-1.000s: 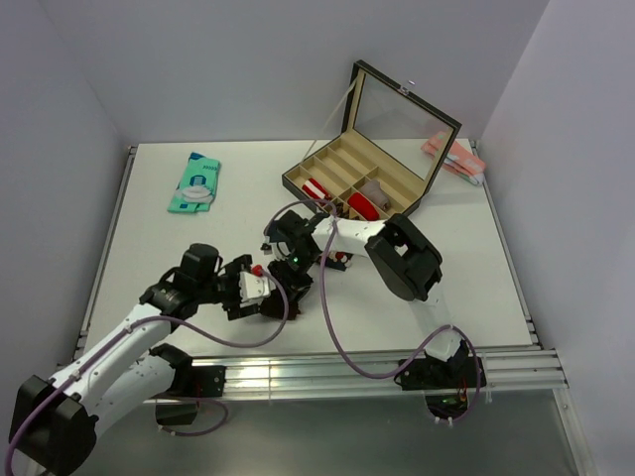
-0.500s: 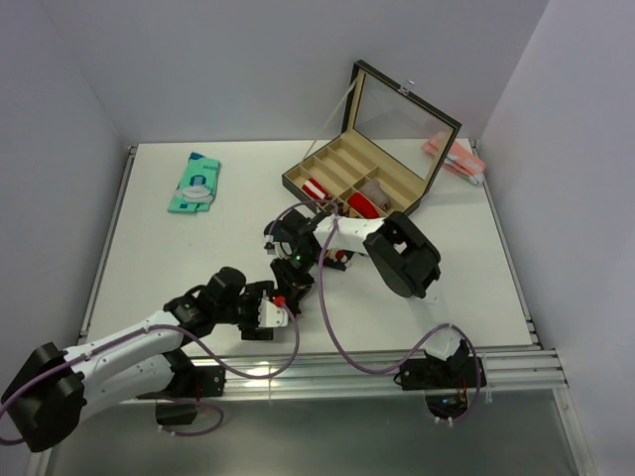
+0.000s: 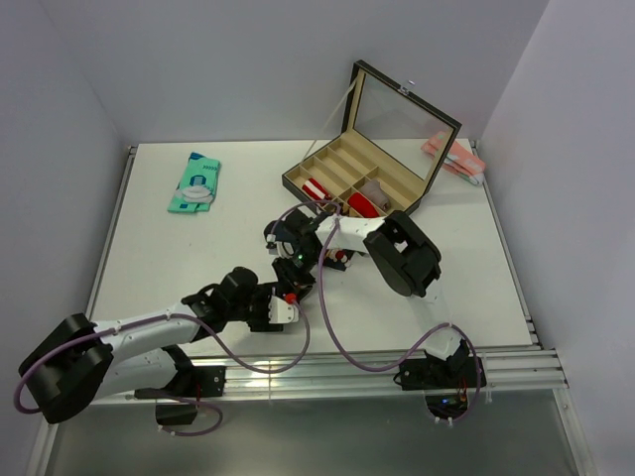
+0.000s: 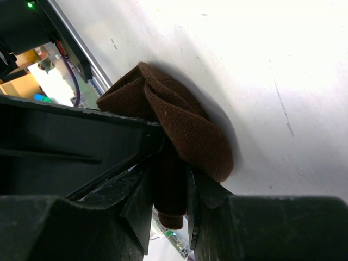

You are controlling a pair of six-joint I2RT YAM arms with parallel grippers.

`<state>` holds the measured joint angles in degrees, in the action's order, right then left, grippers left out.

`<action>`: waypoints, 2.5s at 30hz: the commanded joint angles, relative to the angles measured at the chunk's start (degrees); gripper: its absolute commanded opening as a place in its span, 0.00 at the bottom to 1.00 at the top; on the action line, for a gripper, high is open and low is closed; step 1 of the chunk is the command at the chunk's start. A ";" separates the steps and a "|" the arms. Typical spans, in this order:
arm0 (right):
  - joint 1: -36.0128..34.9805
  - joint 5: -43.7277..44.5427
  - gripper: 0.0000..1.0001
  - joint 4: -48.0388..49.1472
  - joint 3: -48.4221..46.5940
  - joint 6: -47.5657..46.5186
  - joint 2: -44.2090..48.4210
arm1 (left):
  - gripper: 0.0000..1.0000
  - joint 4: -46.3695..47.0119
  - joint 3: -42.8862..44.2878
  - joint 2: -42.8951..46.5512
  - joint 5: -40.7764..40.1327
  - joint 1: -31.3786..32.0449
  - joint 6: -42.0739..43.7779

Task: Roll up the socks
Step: Roll the sock at the center of the board.

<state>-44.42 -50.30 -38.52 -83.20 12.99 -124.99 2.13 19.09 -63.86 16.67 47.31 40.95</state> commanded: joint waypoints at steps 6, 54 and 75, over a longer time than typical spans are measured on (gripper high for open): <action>1.53 8.64 0.09 2.84 3.30 -1.39 -1.14 | 0.43 2.54 2.61 -5.05 -0.15 0.33 0.27; -32.20 82.72 0.63 33.78 47.44 11.11 62.34 | 0.00 -52.74 42.51 -47.14 25.43 -13.12 11.78; -34.24 76.15 0.70 26.66 29.06 -6.66 32.53 | 0.00 -63.12 49.46 -55.85 25.61 -14.26 16.62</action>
<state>-79.66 25.96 -10.26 -51.75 9.34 -91.70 -60.77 69.82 -115.92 52.82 32.95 53.69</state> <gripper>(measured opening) 0.704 0.224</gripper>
